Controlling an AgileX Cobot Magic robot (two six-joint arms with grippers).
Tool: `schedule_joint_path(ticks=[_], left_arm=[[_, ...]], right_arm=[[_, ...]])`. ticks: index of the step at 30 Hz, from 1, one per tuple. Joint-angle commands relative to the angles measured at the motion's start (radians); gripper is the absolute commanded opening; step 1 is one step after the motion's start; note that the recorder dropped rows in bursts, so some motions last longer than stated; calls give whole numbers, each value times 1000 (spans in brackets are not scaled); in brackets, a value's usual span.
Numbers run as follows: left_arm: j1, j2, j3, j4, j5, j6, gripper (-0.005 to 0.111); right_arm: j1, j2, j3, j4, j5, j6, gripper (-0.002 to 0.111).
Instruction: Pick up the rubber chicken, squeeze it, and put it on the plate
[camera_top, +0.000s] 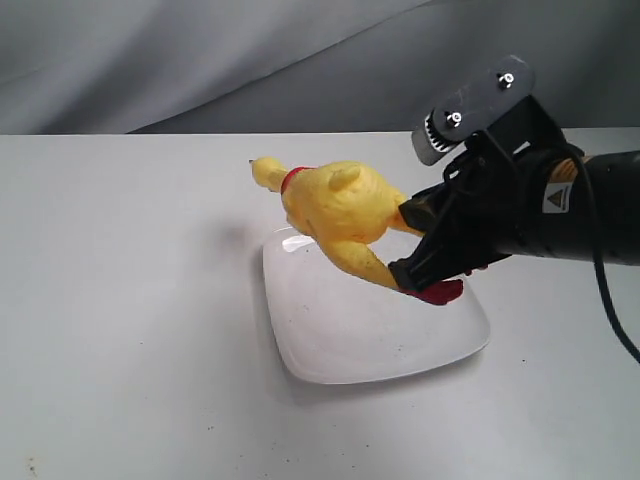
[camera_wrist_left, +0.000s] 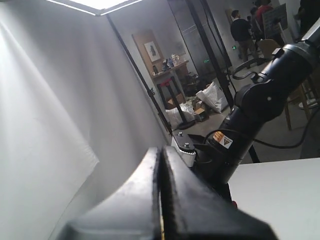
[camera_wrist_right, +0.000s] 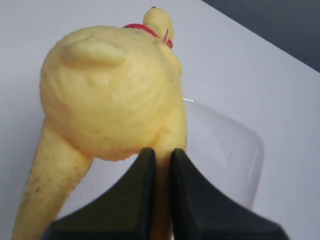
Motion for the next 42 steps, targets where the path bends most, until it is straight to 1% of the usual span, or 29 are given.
schedule_joint_path(ticks=[1,8,17,18,20,24,26,27,29,32,34,37,38,42], left_arm=[[-4,-4,27,0,11,-13,0],[-4,-4,38,0,13,-13,0],[-4,-4,38,0,13,-13,0],[-4,-4,38,0,13,-13,0],[-4,-4,38,0,13,-13,0],[-4,-4,38,0,13,-13,0],[-4,-4,38,0,13,-13,0],[-4,-4,38,0,13,-13,0],[-4,-4,38,0,13,-13,0],[-4,-4,38,0,13,-13,0],[-4,-4,38,0,13,-13,0],[-4,-4,38,0,13,-13,0],[-4,-4,38,0,13,-13,0],[-4,-4,38,0,13,-13,0]], right_arm=[[-3,-6,35,32,-63,-4,0],[-3,4,120,34,-155,16,0],[-3,170,132,34,-107,56,1],[-3,189,132,34,-102,56,5],[-3,214,132,34,-86,56,16],[-3,221,132,30,-45,56,49],[-3,214,132,7,-31,56,57],[-3,205,132,0,-22,56,57],[-3,182,132,-5,-10,56,54],[-3,103,132,-35,11,56,41],[-3,23,132,-37,13,56,27],[-3,-112,132,-37,8,58,4],[-3,-165,132,-37,-1,58,0],[-3,-365,132,-33,-69,58,0]])
